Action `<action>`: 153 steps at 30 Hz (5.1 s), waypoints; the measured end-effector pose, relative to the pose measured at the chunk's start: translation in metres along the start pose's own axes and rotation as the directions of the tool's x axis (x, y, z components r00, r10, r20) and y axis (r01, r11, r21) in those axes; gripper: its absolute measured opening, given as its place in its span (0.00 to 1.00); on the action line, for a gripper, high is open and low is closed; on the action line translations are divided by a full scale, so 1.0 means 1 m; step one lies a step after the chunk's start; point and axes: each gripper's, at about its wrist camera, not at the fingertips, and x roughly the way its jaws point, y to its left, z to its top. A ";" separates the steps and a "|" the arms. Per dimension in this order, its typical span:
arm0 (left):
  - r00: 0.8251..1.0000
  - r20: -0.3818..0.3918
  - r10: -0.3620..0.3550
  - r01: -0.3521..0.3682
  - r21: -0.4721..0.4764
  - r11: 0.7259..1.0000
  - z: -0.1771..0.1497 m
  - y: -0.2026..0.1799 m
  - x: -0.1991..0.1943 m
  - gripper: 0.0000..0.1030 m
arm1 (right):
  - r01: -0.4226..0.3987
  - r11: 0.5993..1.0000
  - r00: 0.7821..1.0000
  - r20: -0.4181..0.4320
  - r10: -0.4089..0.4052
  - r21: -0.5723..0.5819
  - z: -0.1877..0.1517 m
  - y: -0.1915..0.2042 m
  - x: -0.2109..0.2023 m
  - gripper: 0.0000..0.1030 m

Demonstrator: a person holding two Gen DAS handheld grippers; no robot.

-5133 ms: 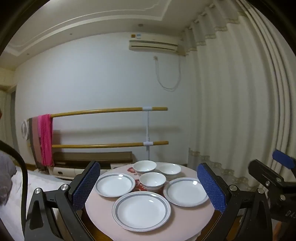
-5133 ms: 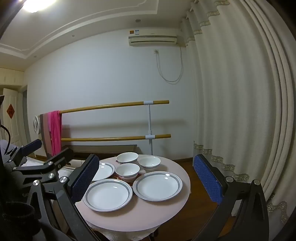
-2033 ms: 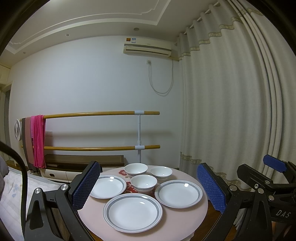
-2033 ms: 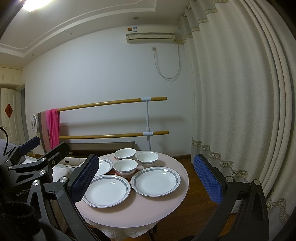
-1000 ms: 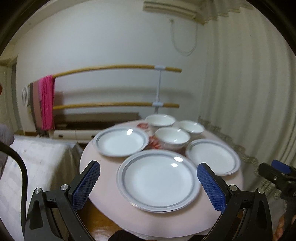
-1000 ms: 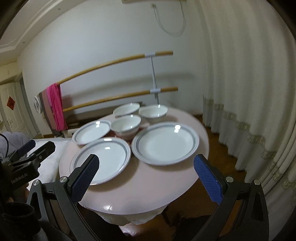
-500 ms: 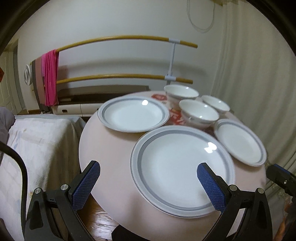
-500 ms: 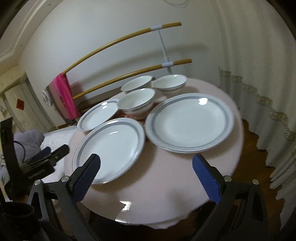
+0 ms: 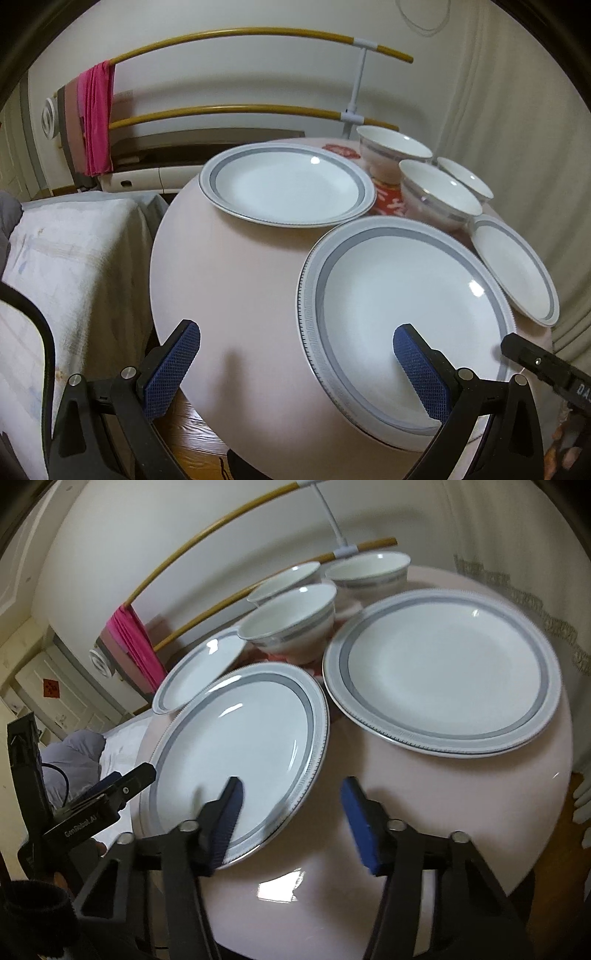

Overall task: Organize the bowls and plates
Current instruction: 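Move both grippers down toward the rim of the large grey-rimmed plate, then close the right gripper on the plate rim while the left gripper closes beside it, then lift the held plate with both grippers and carry it over the other large plate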

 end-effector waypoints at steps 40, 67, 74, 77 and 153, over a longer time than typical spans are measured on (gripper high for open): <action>0.981 -0.115 -0.158 0.150 -0.072 0.986 0.013 0.022 0.029 0.17 | -0.042 0.998 0.999 -0.029 0.043 0.044 0.005 -0.006 0.023 0.20; 0.989 -0.018 -0.144 0.142 -0.063 0.988 0.007 0.024 -0.004 0.17 | -0.006 0.995 1.000 0.010 0.007 -0.099 0.003 0.024 0.011 0.20; 0.994 0.046 -0.102 0.105 -0.063 0.992 0.014 0.039 -0.026 0.17 | -0.041 0.992 0.999 0.015 0.043 -0.122 0.015 0.041 0.011 0.20; 0.995 0.064 -0.074 0.079 -0.077 0.994 0.018 0.051 -0.032 0.16 | -0.065 0.989 0.998 0.008 0.067 -0.130 0.023 0.053 0.020 0.20; 0.999 0.042 0.008 -0.005 -0.080 0.997 0.124 0.083 0.119 0.18 | -0.042 0.998 0.997 -0.068 0.046 0.057 0.106 0.083 0.159 0.30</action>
